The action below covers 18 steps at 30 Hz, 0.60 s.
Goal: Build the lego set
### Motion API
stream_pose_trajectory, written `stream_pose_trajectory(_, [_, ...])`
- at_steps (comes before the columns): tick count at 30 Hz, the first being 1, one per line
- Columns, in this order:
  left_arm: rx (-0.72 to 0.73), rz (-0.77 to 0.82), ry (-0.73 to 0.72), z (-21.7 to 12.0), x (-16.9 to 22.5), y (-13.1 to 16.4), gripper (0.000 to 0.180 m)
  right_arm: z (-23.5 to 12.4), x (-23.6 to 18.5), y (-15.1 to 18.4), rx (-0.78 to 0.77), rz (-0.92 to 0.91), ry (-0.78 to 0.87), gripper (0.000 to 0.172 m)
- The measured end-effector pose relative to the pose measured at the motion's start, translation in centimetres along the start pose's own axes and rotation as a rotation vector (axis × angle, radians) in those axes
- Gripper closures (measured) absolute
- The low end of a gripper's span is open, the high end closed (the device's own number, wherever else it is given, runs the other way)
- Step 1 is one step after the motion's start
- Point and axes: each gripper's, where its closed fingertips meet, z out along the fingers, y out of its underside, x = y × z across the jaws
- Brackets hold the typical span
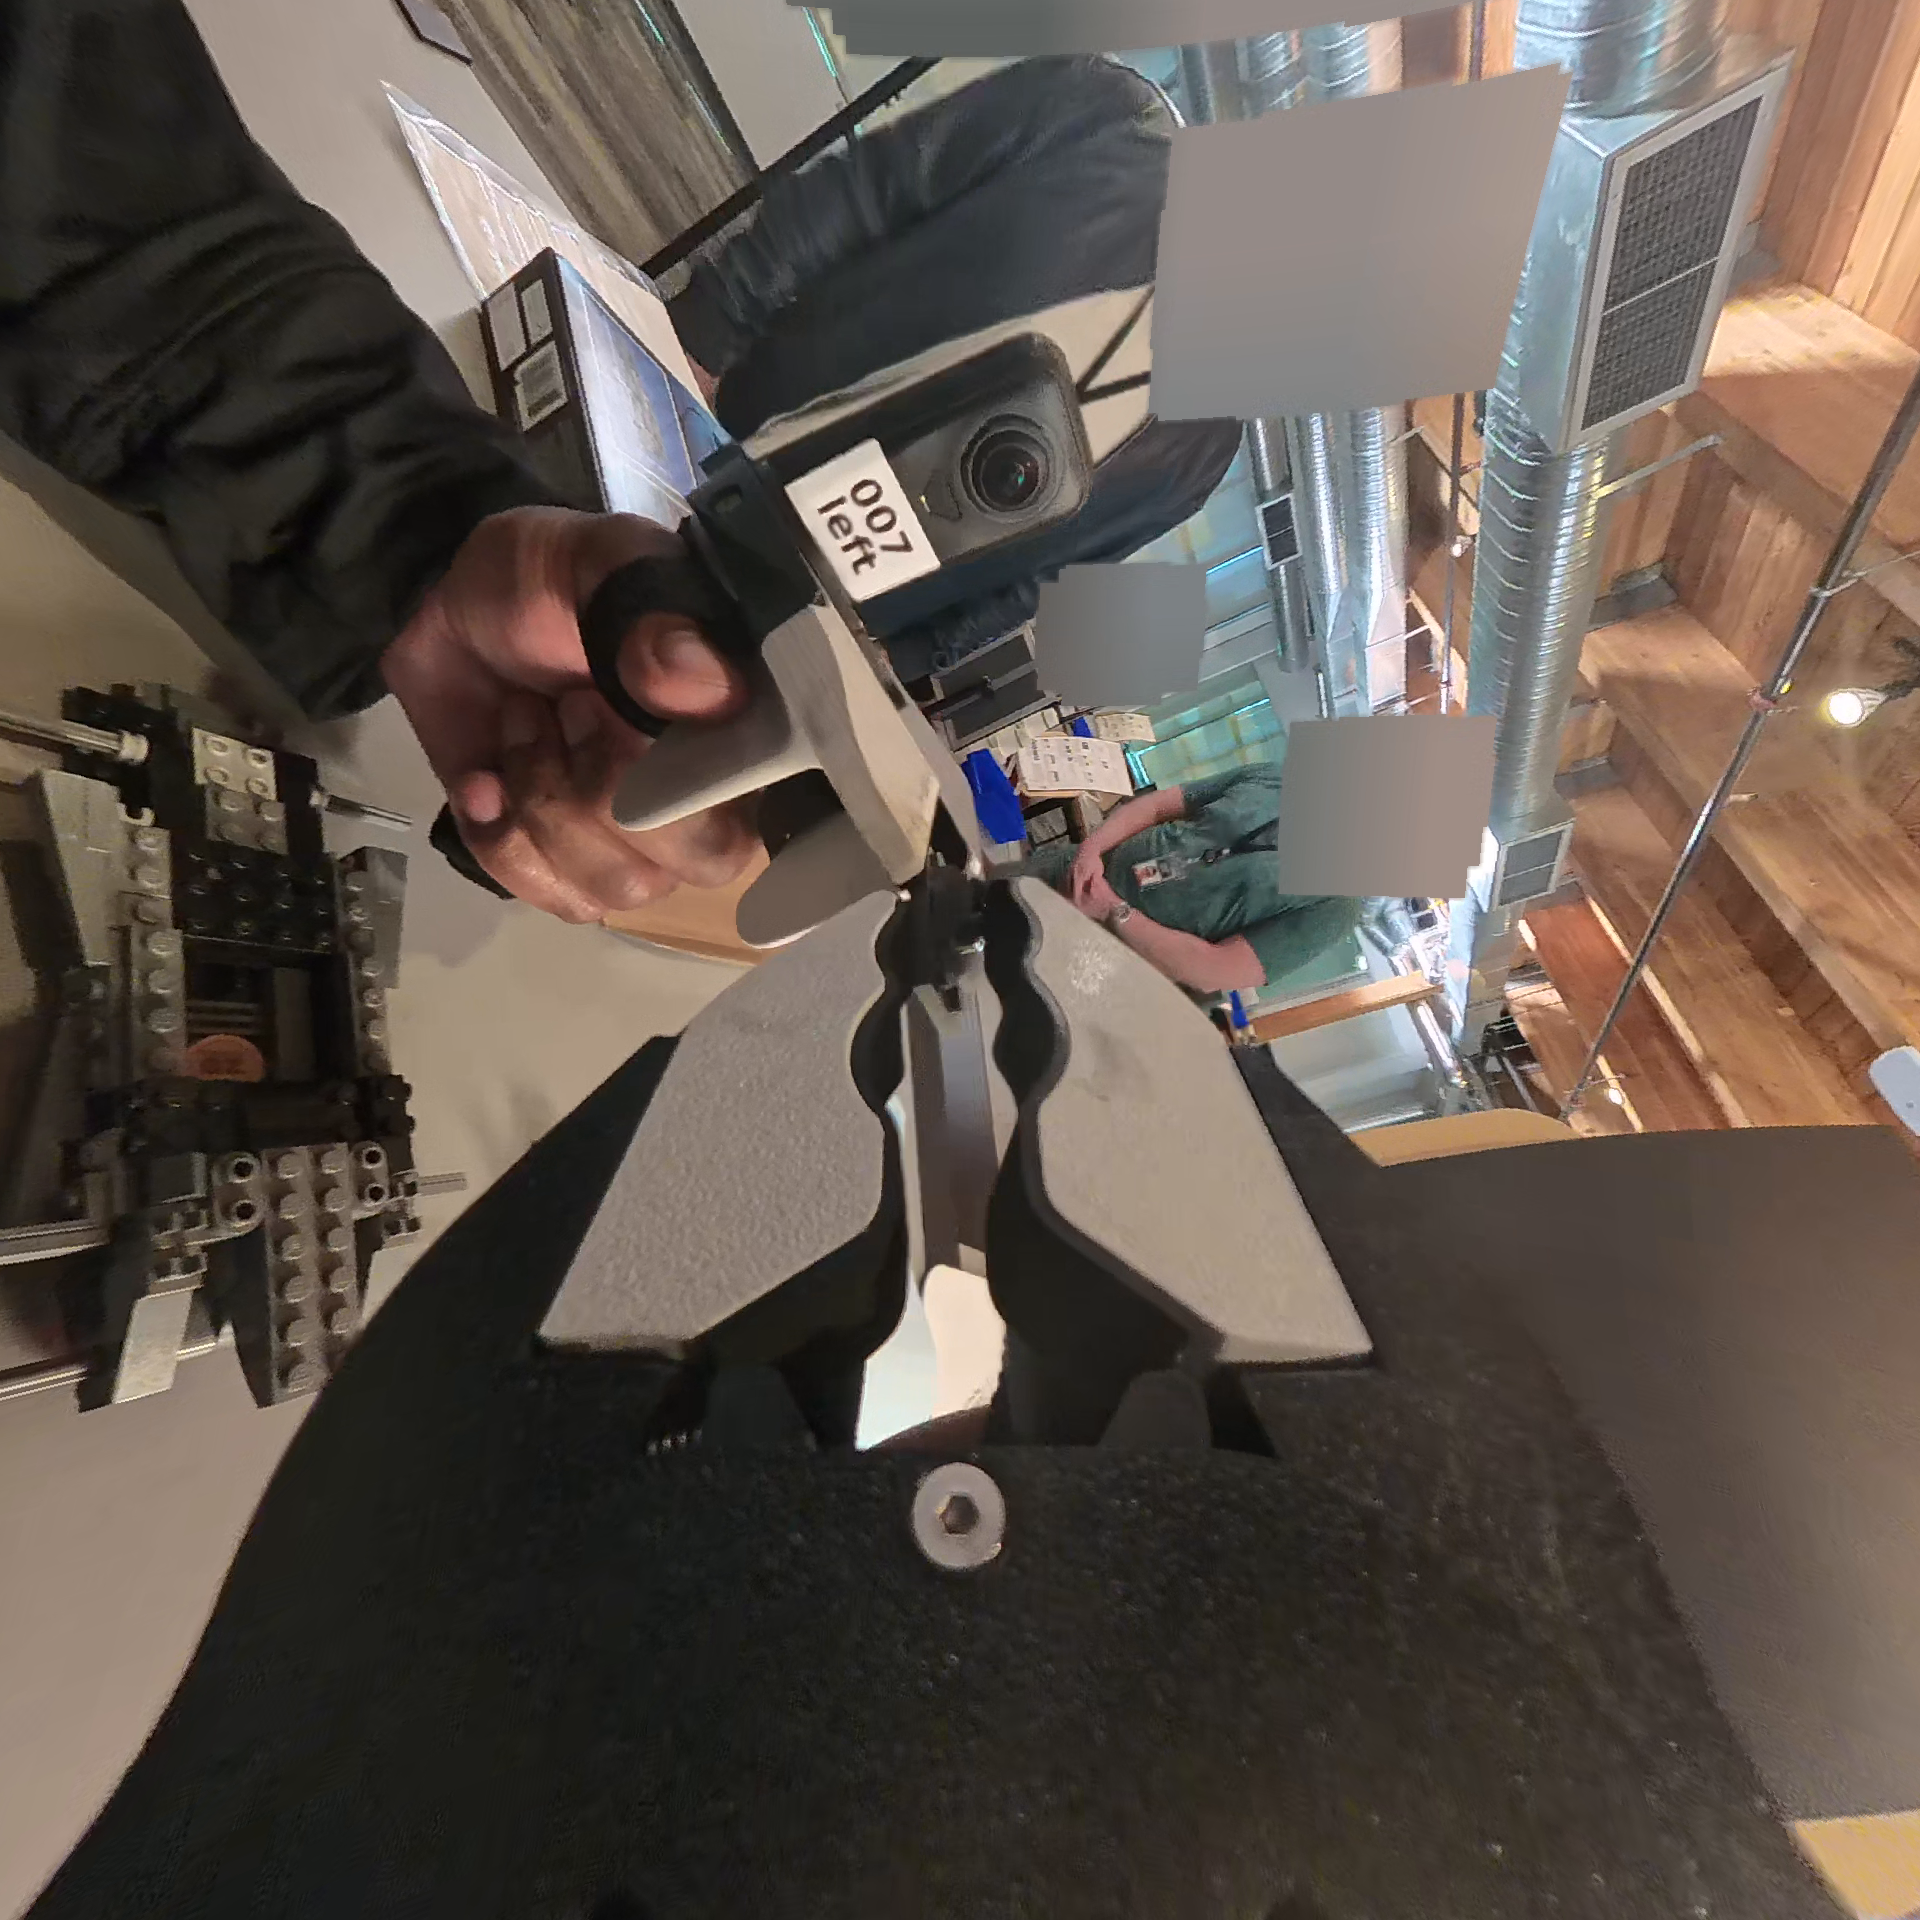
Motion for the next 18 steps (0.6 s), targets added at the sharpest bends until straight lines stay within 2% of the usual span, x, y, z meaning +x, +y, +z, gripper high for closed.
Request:
stream_pose_trajectory(11, [-0.004,0.044,-0.003,0.2,0.4,-0.3,0.165,-0.4,0.4,-0.4,0.077,0.195,-0.040,0.159])
stream_pose_trajectory(18, [0.006,0.184,-0.077,-0.4,0.0,-1.0,0.163,-1.0,1.4,-0.6,0.202,0.435,-0.062,0.158])
